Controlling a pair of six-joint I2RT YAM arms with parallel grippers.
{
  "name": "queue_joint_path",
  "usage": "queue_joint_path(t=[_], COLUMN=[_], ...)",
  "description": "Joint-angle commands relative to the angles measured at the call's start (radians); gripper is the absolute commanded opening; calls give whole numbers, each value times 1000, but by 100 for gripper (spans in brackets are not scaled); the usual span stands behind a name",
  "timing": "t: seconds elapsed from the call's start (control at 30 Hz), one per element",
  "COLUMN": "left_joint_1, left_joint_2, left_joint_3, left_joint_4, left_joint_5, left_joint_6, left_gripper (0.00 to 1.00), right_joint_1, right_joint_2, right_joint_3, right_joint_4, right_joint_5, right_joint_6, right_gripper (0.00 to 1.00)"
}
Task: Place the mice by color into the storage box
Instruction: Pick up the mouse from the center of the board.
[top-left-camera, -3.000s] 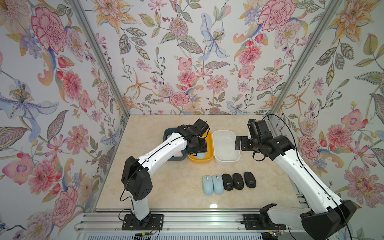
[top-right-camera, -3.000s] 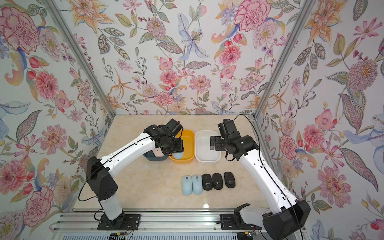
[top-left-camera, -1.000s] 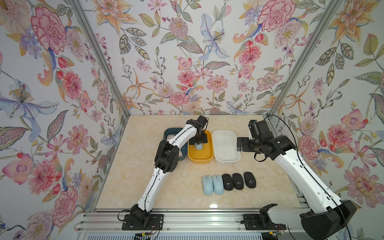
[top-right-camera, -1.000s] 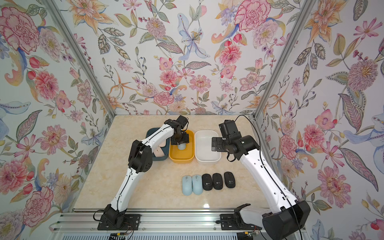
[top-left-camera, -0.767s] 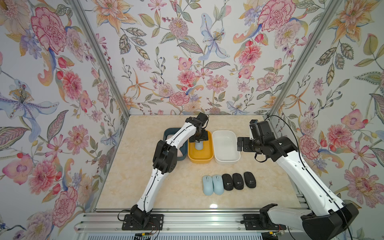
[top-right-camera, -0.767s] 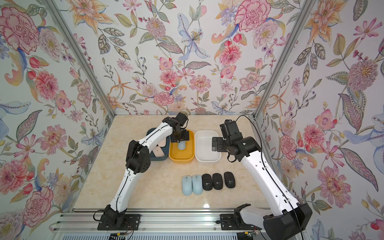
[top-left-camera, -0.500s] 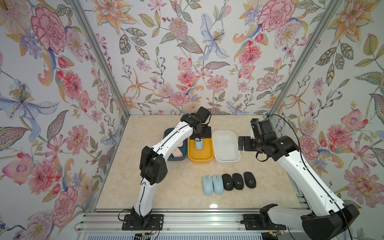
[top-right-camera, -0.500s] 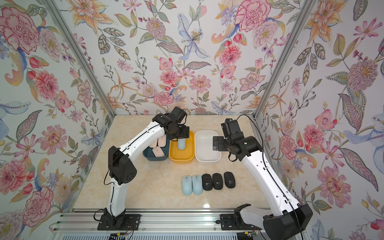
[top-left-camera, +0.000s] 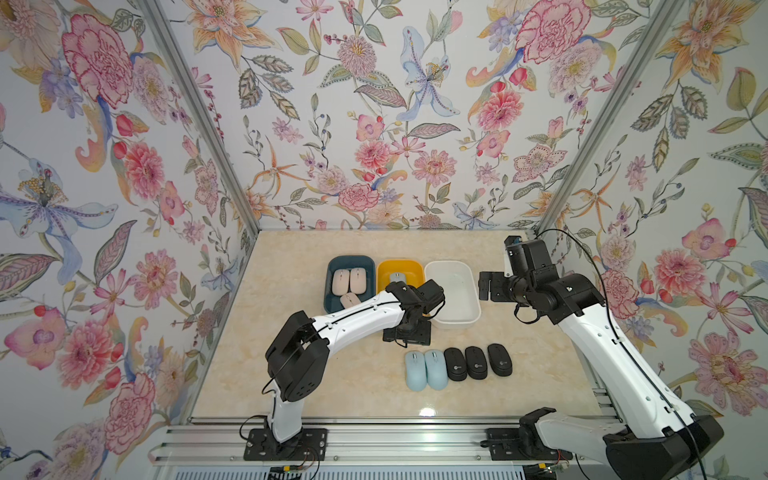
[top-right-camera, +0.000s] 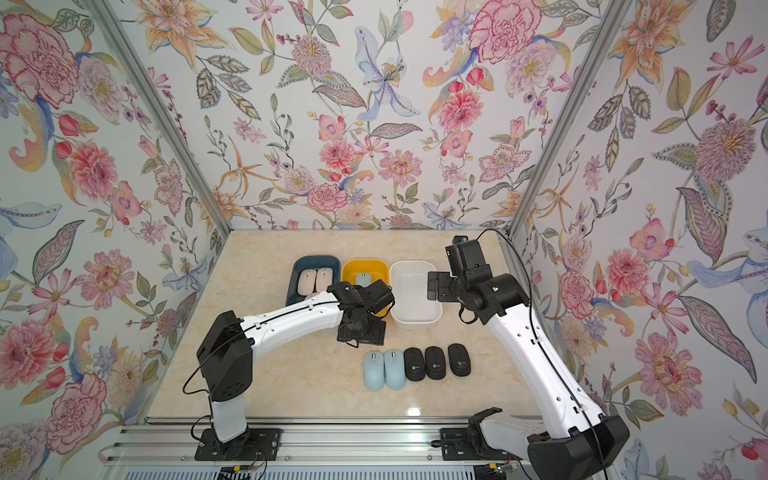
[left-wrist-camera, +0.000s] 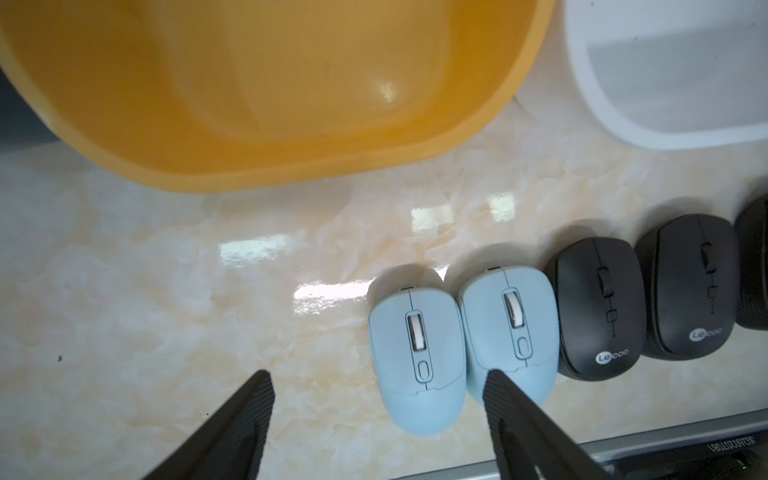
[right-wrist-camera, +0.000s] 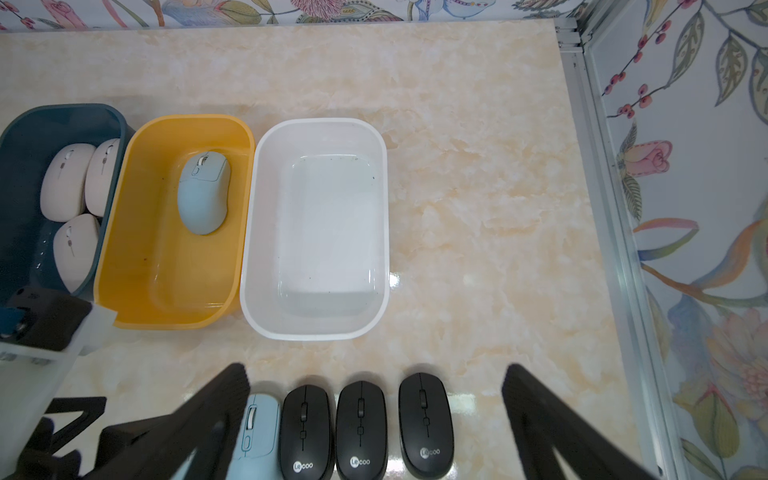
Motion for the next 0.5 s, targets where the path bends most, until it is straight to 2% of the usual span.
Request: queue_joint_path(t=[0.0,0.23,0.47], left_joint_1=[-39,-90,-120], left_joint_2=[-82,-109,-53], left_joint_3=[-56,-196,-210], left_joint_4=[40,140,192], left_joint_5=[19,77,111], left_joint_6=[-83,-143,-154], left_gripper=[84,84,84], right_joint_1=[-2,0,0], right_joint_2=[-36,-43,-17], right_joint_3=[-31,-41,-29], right_joint_4=[-19,-20,-25], right_joint_5=[17,14,14], right_joint_6=[14,26,15], right_gripper=[99,99,99])
